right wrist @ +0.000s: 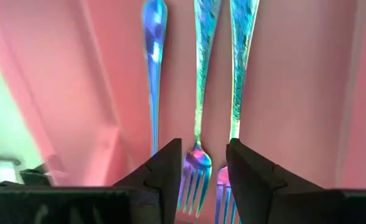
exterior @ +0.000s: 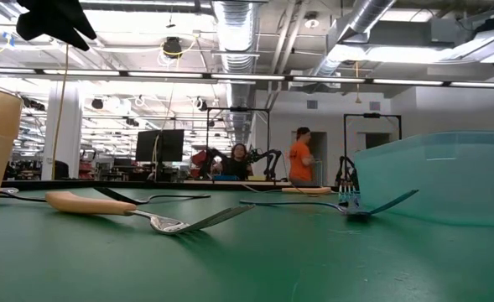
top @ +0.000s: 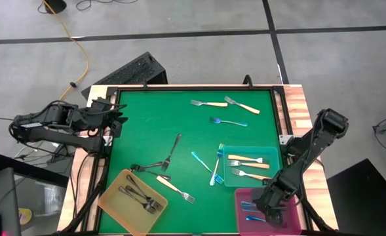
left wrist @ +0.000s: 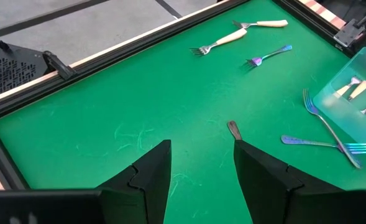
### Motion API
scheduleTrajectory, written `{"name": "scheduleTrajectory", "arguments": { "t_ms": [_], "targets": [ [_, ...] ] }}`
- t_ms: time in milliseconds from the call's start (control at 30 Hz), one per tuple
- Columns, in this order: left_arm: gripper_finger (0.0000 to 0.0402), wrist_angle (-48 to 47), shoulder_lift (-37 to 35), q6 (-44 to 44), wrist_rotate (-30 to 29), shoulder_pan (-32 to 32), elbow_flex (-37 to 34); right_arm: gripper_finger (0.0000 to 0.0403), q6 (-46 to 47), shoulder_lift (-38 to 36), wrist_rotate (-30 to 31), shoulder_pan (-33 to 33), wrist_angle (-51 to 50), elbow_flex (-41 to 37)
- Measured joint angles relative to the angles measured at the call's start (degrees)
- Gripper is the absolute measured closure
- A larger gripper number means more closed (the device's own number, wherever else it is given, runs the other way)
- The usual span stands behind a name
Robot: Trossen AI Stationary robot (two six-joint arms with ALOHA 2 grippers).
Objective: Sort silverware by color (type)
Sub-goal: Put the black fork into the orange bin
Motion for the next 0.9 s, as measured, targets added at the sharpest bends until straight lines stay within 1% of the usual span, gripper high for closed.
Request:
{"name": "scheduleTrajectory", "arguments": {
  "t_ms": [133, 400, 633, 800, 900],
  "targets": [
    [0.0243, 0.02, 0.00, 0.02, 0.02, 0.02, 0.00, 0.0255, -0.02, -3.27, 1.36, -0.78, -0.83, 0.00],
    [0.0243, 0.02, 0.00, 0.15, 1.29, 0.02, 0.00, 0.0266, 0.34, -10.35, 1.40, -3.98, -0.39, 0.02],
    [0.0243, 0.02, -0.01, 1.09, 2.15, 0.01, 0.00, 0.0266, -0.18, -17.26, 2.52, -10.46, 0.34, 0.02],
    [0.0243, 0.02, -0.02, 1.07, 2.81, 0.01, 0.00, 0.0266, -3.44, -22.26, 6.33, -15.85, 1.31, 0.02],
    [0.0243, 0.02, -0.02, 1.10, 4.32, 0.02, 0.00, 0.0266, -5.72, -24.85, 7.23, -18.93, 2.27, 0.02]
  ]
}}
